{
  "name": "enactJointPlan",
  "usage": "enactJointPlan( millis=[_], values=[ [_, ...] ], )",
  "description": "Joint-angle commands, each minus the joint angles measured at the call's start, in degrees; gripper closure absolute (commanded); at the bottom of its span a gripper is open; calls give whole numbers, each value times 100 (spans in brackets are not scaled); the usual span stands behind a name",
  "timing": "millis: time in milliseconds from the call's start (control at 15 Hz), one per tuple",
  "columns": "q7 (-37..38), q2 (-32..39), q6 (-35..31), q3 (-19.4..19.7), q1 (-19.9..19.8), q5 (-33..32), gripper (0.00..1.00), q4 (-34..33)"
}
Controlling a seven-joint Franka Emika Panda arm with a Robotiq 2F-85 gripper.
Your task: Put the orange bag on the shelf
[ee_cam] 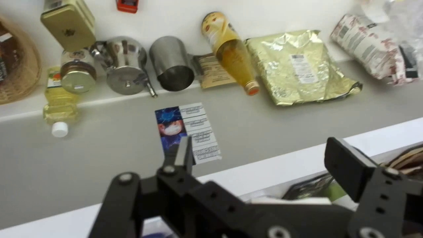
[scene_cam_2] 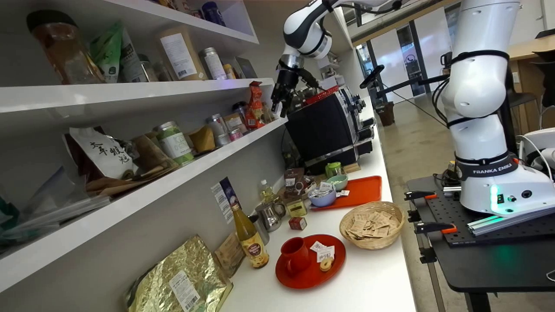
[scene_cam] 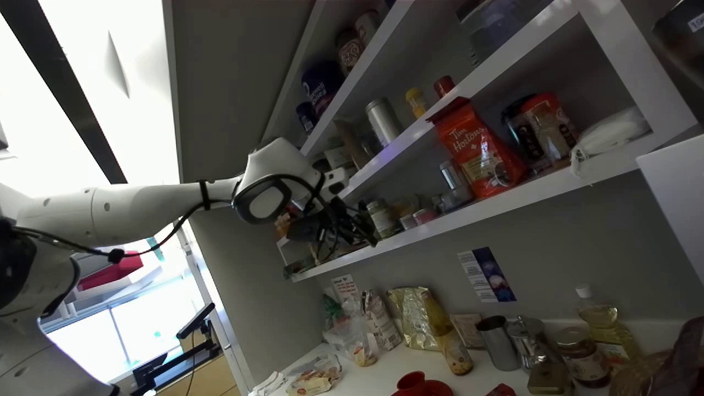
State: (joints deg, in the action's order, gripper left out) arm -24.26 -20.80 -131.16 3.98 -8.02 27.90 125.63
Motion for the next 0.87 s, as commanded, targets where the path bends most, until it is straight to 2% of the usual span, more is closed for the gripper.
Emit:
enactJointPlan(
  millis=[0,200,400,467,533,800],
  values=[
    [137,-523,-257,-59,786,97,0,1083],
    [-228,-534,-244,-55,1641,791,0,1727],
    [-494,-440,-138,-189,2248,1451,0,2088],
    [-217,-403,-124,-199,1974,1092,0,1898],
    [-225,-400,-143,-245,2072,1144,0,1991],
    [-216,-407,-152,-204,1980,1134,0,1958]
  ],
)
